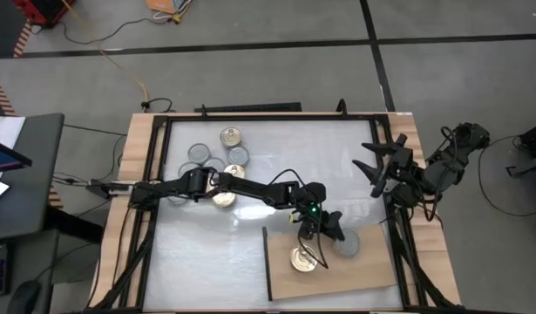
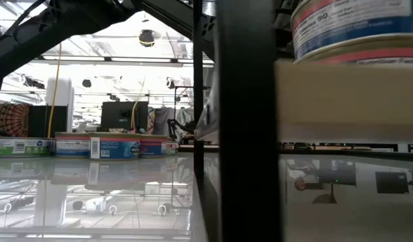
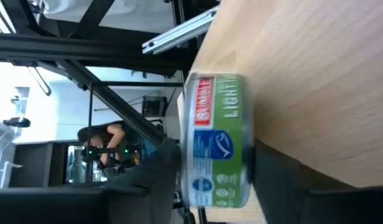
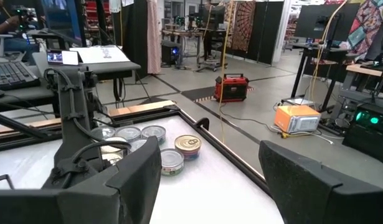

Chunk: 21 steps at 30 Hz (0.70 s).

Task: Stack canned seafood by type on shelf
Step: Put the green tuna can on the shelf

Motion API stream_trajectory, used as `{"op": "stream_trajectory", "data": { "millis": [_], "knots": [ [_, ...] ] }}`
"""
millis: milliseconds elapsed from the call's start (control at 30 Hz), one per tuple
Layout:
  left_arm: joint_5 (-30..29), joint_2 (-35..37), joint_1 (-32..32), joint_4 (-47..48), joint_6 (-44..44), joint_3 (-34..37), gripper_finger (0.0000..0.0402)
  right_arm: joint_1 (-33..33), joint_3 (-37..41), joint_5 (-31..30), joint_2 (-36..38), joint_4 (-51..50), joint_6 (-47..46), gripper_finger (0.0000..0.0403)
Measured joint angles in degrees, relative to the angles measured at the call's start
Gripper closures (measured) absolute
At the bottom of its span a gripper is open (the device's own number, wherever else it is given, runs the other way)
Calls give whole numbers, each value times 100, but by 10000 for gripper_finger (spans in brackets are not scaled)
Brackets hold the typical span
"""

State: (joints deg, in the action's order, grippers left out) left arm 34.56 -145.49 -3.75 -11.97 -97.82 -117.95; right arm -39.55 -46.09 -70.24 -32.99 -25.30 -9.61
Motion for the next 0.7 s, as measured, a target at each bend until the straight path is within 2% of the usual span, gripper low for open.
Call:
{"op": "stream_trajectory", "data": {
  "millis": [200,367,533,700],
  "knots": [
    [-140,0,0,0,10,0,175,0,0,0,0,2,-42,107],
    [-264,0,43,-46,-20,0,169,0,0,-2,0,4,-45,107],
    [-488,0,80,-75,-521,0,168,0,0,-2,0,4,-46,107],
    [-298,0,138,-44,-437,0,167,0,0,-2,0,4,-44,107]
  ]
}}
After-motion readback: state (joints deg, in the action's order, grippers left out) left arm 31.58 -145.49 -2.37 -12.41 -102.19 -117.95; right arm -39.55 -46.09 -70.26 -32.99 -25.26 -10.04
